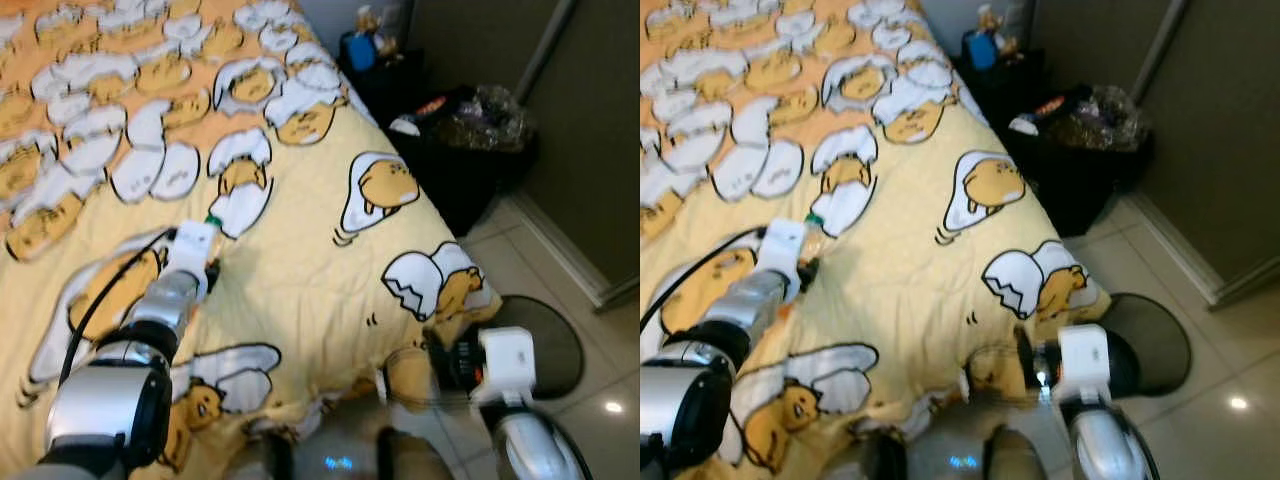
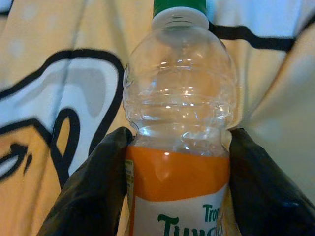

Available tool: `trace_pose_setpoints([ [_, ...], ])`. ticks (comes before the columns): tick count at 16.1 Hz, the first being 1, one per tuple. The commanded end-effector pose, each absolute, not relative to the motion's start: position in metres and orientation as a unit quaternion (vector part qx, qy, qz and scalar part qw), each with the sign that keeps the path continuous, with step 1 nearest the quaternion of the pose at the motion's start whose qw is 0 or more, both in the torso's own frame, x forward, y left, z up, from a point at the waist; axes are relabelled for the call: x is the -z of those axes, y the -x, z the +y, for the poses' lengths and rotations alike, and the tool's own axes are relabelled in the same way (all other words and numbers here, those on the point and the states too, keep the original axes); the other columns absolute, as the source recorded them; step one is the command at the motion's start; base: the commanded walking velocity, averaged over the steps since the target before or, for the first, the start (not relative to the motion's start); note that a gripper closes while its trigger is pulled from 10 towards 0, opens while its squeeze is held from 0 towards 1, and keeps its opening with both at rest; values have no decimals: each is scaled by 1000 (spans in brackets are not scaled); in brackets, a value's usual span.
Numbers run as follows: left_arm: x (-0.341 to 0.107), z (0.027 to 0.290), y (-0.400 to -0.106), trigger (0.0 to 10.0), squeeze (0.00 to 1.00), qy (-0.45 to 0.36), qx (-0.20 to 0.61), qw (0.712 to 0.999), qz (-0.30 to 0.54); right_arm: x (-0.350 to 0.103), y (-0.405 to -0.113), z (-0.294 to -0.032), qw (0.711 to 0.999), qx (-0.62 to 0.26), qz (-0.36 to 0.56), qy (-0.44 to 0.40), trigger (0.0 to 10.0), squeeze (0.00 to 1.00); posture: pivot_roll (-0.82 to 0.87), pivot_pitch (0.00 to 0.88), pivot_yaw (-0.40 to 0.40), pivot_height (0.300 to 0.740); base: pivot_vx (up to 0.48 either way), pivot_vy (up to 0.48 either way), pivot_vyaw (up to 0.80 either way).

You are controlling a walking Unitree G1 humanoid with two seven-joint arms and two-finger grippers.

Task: Clean up the room

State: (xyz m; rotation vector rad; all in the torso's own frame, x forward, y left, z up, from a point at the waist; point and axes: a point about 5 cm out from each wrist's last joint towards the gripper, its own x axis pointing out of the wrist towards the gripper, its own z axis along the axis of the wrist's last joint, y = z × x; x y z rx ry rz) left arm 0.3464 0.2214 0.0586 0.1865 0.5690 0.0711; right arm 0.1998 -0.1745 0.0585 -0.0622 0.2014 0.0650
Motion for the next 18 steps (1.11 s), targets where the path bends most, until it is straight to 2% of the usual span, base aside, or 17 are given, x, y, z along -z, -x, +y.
trace_pose_setpoints([
  [1,-48,233,-335,0,0,-45,-52,954,292,-55,-203,-175,994,-26,100,25,10000,0,-226,58,99,736,0,0,0],
  [2,-58,238,-339,0,0,-21,-45,968,246,-56,-214,-172,995,-30,89,22,10000,0,-182,10,93,736,0,0,0],
  [4,-74,230,-350,0,0,-13,-17,982,189,-55,-226,-169,996,-36,83,20,10000,0,-129,0,82,736,0,0,0],
  [5,-87,215,-358,0,0,-12,20,989,148,-53,-234,-169,996,-38,80,19,10000,0,-103,0,68,736,0,0,0],
  [6,-107,189,-365,0,0,2,88,993,76,-54,-240,-167,996,-38,73,16,10000,0,-88,0,61,736,0,0,0],
  [7,-117,169,-363,0,0,-9,140,990,33,-56,-246,-166,997,-38,64,13,10000,0,-81,0,60,736,0,0,0],
  [8,-116,161,-361,9529,0,-23,149,988,23,-57,-248,-164,997,-41,59,13,10000,0,-80,0,59,736,0,0,0],
  [9,-108,153,-358,10000,0,-27,151,988,30,-59,-253,-161,997,-46,52,14,10000,0,-81,0,58,736,0,0,0],
  [10,-91,152,-354,10000,0,-34,136,988,65,-59,-256,-159,997,-48,50,14,10000,0,-86,0,49,736,0,0,0],
  [11,-81,153,-352,10000,0,-69,122,986,90,-58,-258,-159,997,-50,50,15,10000,0,-87,0,48,736,0,0,0],
  [13,-61,159,-343,10000,0,-190,119,965,135,-55,-257,-159,997,-57,51,19,10000,0,-97,0,46,736,0,0,0],
  [14,-55,161,-340,10000,0,-218,120,957,151,-53,-256,-160,997,-58,53,21,10000,0,-102,0,47,736,0,0,0],
  [15,-54,162,-339,10000,1000,-214,126,957,153,-53,-256,-160,997,-58,54,21,10000,0,-105,0,47,736,0,0,0],
  [18,-54,181,-342,10000,1000,-282,83,939,175,-49,-251,-160,996,-60,59,24,10000,0,-124,0,55,736,0,0,0],
])
